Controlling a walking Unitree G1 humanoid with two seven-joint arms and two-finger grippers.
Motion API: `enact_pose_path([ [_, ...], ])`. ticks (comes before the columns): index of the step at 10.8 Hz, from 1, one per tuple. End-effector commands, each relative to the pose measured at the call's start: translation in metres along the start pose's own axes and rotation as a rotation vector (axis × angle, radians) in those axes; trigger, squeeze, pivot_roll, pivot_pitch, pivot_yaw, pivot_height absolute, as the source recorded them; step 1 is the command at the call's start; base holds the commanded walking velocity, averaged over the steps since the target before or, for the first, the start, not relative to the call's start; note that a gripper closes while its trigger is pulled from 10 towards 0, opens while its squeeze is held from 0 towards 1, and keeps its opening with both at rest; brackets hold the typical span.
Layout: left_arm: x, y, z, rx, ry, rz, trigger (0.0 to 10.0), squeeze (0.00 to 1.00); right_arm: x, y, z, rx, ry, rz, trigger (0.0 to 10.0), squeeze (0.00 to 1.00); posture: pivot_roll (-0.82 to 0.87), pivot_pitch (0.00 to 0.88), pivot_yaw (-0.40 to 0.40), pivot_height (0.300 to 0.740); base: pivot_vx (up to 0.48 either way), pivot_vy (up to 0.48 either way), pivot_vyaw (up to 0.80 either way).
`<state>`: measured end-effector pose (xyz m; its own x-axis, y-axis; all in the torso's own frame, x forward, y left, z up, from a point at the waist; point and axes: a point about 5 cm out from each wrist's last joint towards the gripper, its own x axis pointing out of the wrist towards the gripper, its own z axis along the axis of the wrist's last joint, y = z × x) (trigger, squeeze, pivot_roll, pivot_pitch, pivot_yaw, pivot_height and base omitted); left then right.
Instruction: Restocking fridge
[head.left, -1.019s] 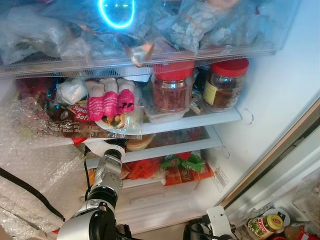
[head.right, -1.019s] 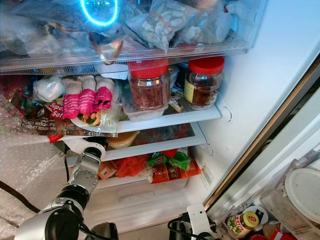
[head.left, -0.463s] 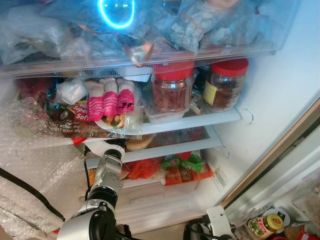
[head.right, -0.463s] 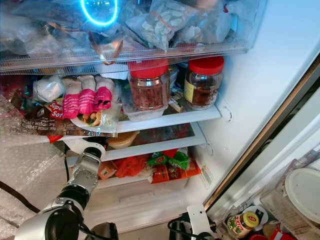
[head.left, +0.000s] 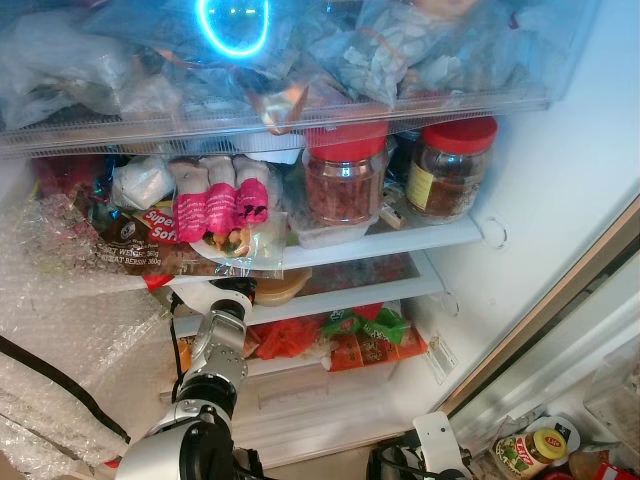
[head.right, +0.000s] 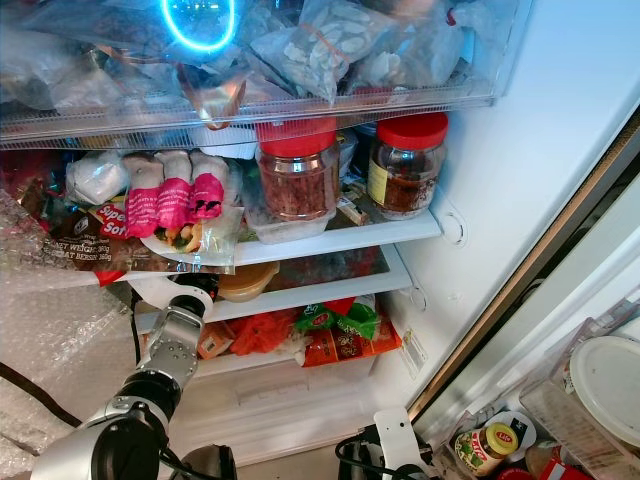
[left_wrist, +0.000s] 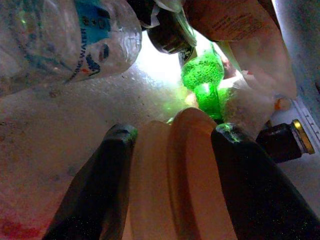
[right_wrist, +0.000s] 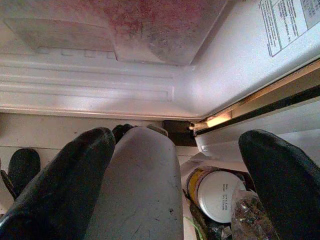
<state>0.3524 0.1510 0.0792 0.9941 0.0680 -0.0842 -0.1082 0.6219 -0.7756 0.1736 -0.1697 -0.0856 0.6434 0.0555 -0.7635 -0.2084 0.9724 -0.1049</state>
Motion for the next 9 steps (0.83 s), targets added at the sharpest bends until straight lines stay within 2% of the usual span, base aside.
enact_pose_path([
  [1,-0.001,0.002,0.002,0.009,-0.011,0.005,10.0,0.03,-0.013,0.011,-0.044,0.011,0.176,0.036,10.0,0.00,-0.19,0.053,-0.009,0.631,0.000,0.000,0.00],
  [2,-0.004,0.003,0.002,0.002,-0.016,-0.001,10.0,0.00,-0.013,0.011,-0.044,0.010,0.175,0.036,10.0,0.00,-0.19,0.052,-0.011,0.631,0.000,0.000,0.00],
  [5,-0.012,0.007,-0.001,-0.029,-0.014,-0.031,10.0,0.00,-0.013,0.011,-0.044,0.008,0.174,0.036,10.0,0.00,-0.19,0.055,-0.012,0.631,0.000,0.000,0.00],
  [7,-0.017,0.012,-0.003,-0.019,-0.002,-0.037,10.0,0.00,-0.013,0.011,-0.044,0.008,0.175,0.036,10.0,0.00,-0.19,0.059,-0.013,0.631,0.000,0.000,0.00],
  [9,-0.026,0.015,-0.003,0.056,0.016,-0.072,10.0,0.00,-0.013,0.011,-0.044,0.010,0.174,0.035,10.0,0.00,-0.19,0.064,-0.013,0.631,0.000,0.000,0.00],
])
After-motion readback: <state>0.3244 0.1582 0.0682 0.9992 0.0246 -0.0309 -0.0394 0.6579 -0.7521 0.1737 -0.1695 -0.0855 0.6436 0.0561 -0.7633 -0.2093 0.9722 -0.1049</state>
